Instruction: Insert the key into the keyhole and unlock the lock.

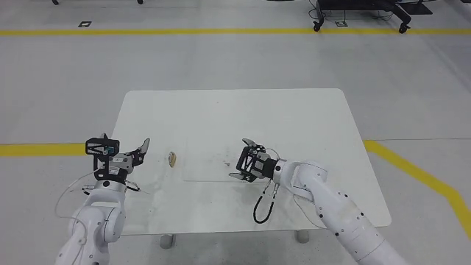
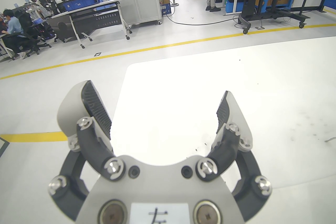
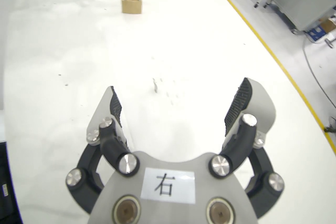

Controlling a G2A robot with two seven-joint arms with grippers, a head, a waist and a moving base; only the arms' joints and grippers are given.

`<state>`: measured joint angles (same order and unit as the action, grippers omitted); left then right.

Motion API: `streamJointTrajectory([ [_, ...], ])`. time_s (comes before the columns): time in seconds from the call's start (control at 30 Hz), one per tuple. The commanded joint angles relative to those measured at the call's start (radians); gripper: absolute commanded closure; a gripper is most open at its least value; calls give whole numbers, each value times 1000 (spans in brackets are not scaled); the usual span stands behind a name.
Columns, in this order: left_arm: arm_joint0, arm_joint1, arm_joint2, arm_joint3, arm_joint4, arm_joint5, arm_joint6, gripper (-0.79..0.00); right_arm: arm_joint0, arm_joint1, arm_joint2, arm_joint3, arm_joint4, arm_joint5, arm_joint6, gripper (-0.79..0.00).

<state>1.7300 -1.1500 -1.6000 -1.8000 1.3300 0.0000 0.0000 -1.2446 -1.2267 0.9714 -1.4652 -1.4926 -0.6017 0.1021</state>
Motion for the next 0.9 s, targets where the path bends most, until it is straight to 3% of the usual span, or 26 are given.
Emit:
streamJointTrajectory([
  [0.0,0,0,0,0,0,0,0,-785,45,-8,-30,48,3,-45,11,-625],
  [0.07,0,0,0,0,0,0,0,-785,85,-17,-63,99,1,-74,29,-526],
  [0.17,0,0,0,0,0,0,0,-785,138,-31,-104,160,3,-93,51,-471],
  [0.2,0,0,0,0,0,0,0,-785,152,-36,-115,177,9,-96,52,-388],
  [0.4,0,0,0,0,0,0,0,-785,201,-55,-166,239,11,-115,35,-256],
  [0.43,0,0,0,0,0,0,0,-785,205,-57,-172,245,10,-120,30,-179],
  [0.6,0,0,0,0,0,0,0,-785,227,-67,-200,275,-18,-99,63,-151],
  [0.67,0,0,0,0,0,0,0,-785,233,-68,-199,279,-15,-100,53,0],
  [0.87,0,0,0,0,0,0,0,-785,212,-49,-152,227,-24,-110,17,0],
])
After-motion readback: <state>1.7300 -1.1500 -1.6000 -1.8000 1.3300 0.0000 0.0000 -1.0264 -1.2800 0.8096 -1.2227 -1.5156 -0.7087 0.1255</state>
